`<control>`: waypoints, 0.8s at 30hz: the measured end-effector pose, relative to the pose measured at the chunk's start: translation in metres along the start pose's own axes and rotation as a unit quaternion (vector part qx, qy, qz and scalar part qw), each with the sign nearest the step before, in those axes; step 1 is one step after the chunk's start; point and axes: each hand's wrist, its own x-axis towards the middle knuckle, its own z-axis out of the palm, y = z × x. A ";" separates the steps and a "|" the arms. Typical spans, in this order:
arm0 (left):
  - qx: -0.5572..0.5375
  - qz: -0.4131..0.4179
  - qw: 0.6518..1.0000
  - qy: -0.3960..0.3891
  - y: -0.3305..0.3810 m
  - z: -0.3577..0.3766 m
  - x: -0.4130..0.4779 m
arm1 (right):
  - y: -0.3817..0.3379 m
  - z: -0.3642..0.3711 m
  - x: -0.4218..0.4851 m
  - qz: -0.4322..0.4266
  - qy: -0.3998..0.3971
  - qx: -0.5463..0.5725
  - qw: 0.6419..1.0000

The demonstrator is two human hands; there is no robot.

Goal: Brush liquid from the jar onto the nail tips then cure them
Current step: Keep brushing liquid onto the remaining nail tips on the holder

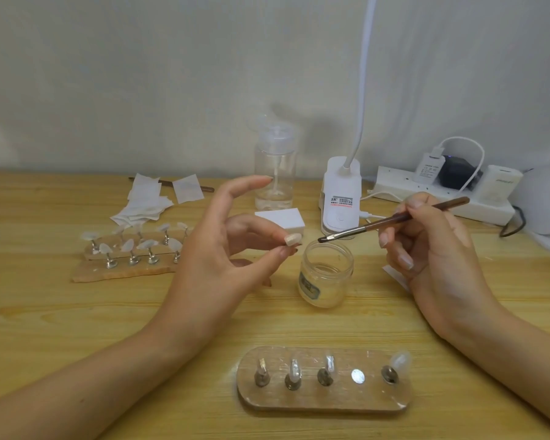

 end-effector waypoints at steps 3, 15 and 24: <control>-0.003 0.001 1.000 -0.008 0.000 0.000 0.000 | 0.000 0.000 0.000 -0.002 -0.002 -0.002 1.000; 0.026 -0.020 0.999 -0.036 -0.002 0.000 -0.001 | -0.002 0.002 -0.003 -0.017 -0.038 -0.033 0.999; 0.037 -0.023 0.998 -0.038 -0.003 0.001 0.000 | -0.002 0.003 -0.005 -0.001 -0.031 -0.038 0.999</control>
